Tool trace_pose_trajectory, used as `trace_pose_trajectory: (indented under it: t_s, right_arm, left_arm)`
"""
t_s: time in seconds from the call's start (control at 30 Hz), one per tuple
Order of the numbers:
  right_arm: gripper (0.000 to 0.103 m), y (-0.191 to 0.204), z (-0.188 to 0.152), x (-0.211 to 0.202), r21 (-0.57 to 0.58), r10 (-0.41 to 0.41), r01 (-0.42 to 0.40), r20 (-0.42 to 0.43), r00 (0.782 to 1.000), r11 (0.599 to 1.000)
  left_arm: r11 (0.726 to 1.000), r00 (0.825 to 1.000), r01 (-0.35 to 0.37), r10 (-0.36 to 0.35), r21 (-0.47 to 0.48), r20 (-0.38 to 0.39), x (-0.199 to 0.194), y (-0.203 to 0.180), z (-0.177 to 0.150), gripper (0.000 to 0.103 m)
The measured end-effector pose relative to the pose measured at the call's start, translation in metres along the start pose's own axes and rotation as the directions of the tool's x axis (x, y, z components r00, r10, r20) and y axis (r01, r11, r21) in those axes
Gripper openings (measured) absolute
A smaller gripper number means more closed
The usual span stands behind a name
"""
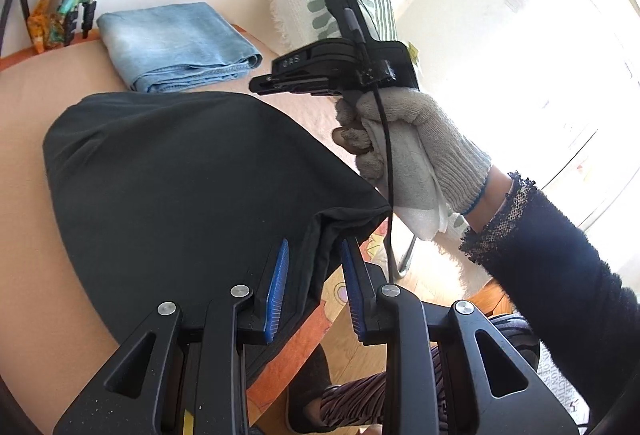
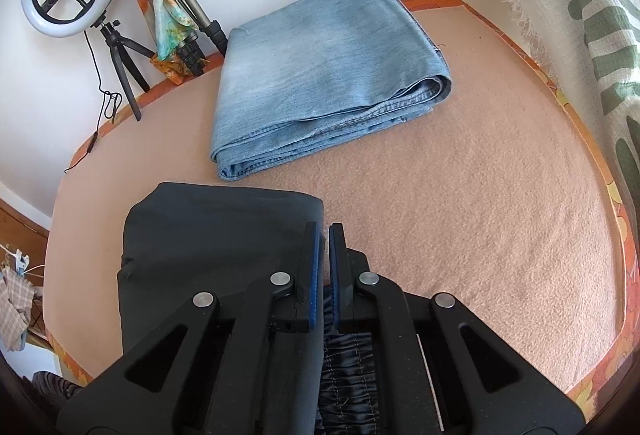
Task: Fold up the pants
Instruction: 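Lower the folded pants onto the bed and open both grippers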
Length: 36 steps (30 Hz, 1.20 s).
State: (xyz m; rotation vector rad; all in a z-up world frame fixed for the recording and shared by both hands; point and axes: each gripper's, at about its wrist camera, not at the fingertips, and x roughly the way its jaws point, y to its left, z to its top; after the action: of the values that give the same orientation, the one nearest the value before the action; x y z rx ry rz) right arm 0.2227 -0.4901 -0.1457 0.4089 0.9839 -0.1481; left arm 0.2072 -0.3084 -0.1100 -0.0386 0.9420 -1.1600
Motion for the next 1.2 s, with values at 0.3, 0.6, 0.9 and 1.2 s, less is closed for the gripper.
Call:
trace_pose_trajectory:
  t_s: [0.3,0.6,0.9,1.2]
  right_arm:
    - [0.009,0.017,-0.023,-0.061,-0.045,0.009,-0.005,0.091,0.996,0.999]
    - [0.037,0.09,-0.103,-0.097,-0.145,0.166,-0.15,0.11,0.98,0.978]
    - [0.047,0.177,-0.183,-0.068,-0.348,0.167,-0.153,0.011,0.986,0.925]
    - [0.057,0.221,-0.241,-0.034,-0.553,0.005,-0.021,-0.032,0.999,0.833]
  left_arm:
    - [0.993,0.994,-0.09,0.095,-0.079,0.06,-0.029,0.054,0.005,0.025]
    - [0.948,0.986,-0.106,0.139,-0.3,0.093,-0.04,0.148,0.024,0.028]
    - [0.887,0.992,-0.051,0.099,-0.46,0.08,-0.014,0.213,0.043,0.028]
    - [0.837,0.994,-0.041,0.087,-0.545,0.06,0.0,0.239,0.043,0.038]
